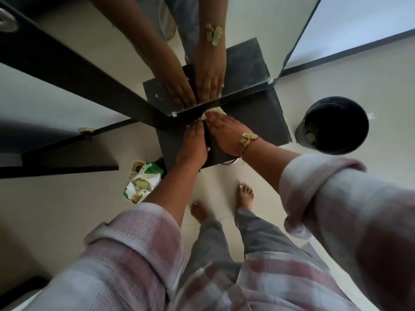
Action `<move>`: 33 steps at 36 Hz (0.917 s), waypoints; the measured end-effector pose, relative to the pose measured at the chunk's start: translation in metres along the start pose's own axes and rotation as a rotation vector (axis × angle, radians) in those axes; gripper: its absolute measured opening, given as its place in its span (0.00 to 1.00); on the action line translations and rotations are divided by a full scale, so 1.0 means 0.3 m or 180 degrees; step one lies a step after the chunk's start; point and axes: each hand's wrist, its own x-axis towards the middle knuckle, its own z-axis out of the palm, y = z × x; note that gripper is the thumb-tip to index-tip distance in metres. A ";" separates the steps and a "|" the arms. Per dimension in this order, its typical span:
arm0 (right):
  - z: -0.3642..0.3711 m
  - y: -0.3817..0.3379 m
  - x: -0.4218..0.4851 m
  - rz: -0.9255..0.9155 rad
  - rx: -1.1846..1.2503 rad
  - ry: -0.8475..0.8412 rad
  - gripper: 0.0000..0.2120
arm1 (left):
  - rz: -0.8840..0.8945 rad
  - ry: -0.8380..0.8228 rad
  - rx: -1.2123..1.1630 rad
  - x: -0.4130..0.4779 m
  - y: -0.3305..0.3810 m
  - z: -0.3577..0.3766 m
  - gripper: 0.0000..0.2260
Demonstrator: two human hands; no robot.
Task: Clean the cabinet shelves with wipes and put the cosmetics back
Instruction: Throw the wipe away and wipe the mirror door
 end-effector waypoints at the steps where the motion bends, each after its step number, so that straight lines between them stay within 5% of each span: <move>1: -0.005 0.015 0.021 -0.0079 -0.0029 -0.0026 0.26 | 0.0003 -0.0025 0.0030 0.013 0.005 0.000 0.39; 9: -0.016 0.135 -0.011 -0.0069 0.0105 0.0215 0.23 | 0.0060 -0.0277 0.0736 0.059 0.043 0.009 0.44; 22: -0.109 0.388 -0.207 0.0962 0.0559 0.0599 0.23 | 0.0056 -0.0497 0.1052 0.056 0.063 0.008 0.50; 33: 0.032 0.259 -0.416 0.1398 0.0623 0.0963 0.22 | 0.0019 -0.0567 0.1228 0.052 0.073 0.009 0.50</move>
